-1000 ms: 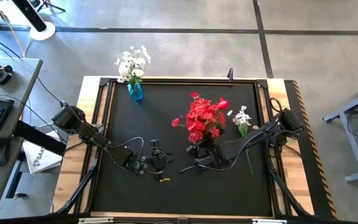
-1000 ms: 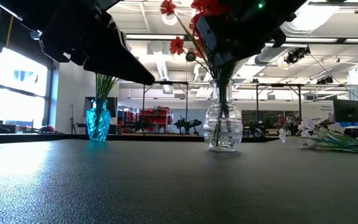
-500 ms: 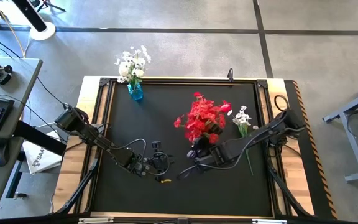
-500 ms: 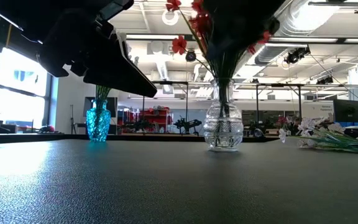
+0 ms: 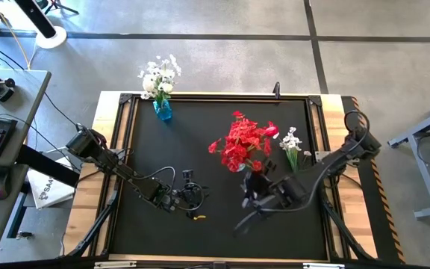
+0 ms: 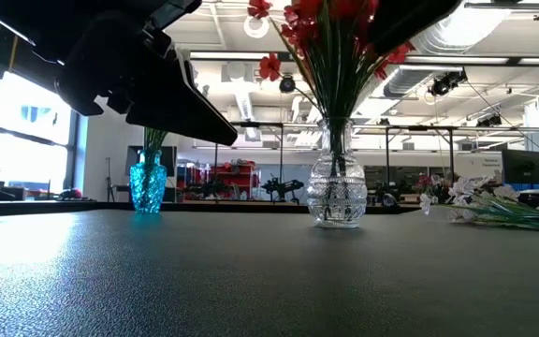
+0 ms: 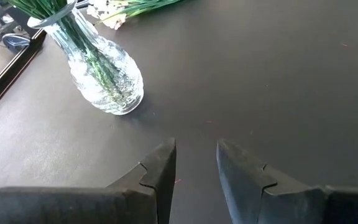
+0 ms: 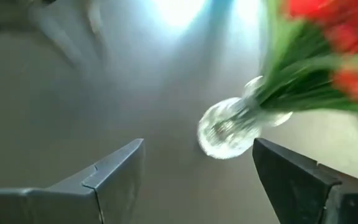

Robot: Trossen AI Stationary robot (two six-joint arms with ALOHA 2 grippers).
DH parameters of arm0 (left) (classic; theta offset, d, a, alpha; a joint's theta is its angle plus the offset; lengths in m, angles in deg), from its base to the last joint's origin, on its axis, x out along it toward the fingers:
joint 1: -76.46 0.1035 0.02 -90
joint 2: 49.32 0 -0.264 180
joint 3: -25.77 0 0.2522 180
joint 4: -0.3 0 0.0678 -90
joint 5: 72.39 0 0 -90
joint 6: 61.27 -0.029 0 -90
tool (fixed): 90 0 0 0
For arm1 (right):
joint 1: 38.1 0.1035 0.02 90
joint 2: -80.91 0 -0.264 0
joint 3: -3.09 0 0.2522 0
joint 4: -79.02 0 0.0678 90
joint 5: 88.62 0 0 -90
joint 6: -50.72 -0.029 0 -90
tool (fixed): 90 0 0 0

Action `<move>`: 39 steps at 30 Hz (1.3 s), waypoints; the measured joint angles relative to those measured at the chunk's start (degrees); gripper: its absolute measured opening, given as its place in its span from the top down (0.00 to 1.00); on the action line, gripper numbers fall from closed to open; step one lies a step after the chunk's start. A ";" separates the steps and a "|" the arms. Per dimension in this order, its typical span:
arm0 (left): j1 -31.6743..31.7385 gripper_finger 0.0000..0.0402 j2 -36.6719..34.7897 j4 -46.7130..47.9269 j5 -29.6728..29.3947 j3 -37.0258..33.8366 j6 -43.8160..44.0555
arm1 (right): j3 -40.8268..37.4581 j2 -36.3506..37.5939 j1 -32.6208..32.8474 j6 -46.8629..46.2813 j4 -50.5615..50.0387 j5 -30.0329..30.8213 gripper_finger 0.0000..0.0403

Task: Sort flowers into vase by color
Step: Move the transparent vase to the top right of the table

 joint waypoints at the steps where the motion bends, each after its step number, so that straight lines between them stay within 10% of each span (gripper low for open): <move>1: 0.00 0.73 0.00 0.00 0.00 0.00 0.00 | 0.00 0.09 0.85 0.45 -0.24 -1.10 0.27; 11: 0.00 0.73 0.00 -0.11 -0.02 0.00 -0.06 | -18.15 0.08 5.20 -6.80 16.68 -8.58 0.32; 20: 0.20 0.73 0.00 -0.43 -0.02 0.00 -1.14 | -43.79 -0.34 1.10 0.98 70.50 21.96 0.37; 29: 0.17 0.73 0.00 -0.45 -0.03 0.00 -0.35 | -45.87 -0.32 -10.30 15.81 84.68 5.14 0.20; 39: 0.17 0.73 0.00 -0.55 1.62 0.00 0.55 | -43.76 -0.32 -14.80 19.94 84.42 5.70 0.14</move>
